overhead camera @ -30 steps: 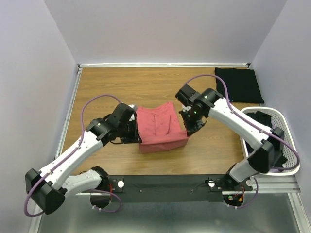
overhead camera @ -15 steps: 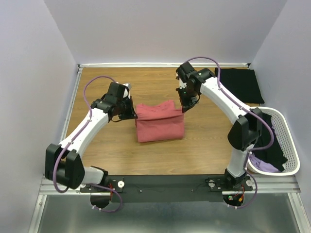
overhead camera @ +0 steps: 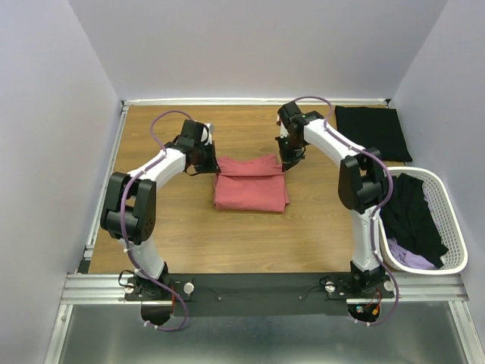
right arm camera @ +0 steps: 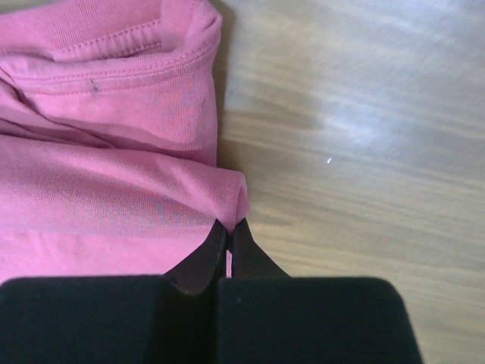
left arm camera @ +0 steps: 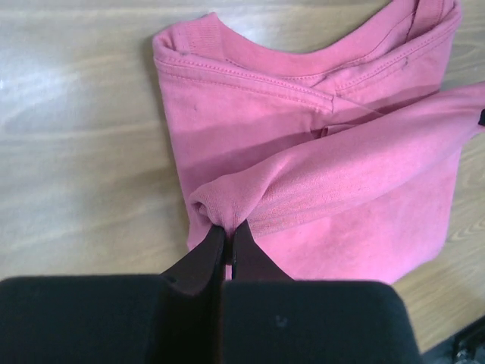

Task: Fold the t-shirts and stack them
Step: Fold the tshirt

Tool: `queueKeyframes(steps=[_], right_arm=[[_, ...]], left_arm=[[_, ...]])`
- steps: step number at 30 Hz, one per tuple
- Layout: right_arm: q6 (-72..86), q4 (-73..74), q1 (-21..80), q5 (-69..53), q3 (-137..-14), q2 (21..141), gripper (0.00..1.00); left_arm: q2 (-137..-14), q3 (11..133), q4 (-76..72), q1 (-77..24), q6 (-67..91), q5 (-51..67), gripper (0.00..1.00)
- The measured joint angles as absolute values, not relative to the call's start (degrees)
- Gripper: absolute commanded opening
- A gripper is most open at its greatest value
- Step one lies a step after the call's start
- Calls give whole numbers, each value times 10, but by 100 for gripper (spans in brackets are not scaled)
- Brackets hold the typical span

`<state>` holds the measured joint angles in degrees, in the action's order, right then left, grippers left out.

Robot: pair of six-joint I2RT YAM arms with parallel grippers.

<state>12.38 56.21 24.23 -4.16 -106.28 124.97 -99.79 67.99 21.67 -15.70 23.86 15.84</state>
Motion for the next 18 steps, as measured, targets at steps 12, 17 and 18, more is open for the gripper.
queueKeyframes(steps=[12,17,18], right_arm=[[123,508,232,-43,-1040,1249,1],[119,496,232,-61,-1037,1238,4],[119,494,232,-66,-1036,1234,5]], left_arm=[[-1020,664,153,-155,248,154,0],[-1007,623,130,-150,267,149,0],[-1004,619,128,-150,270,148,0]])
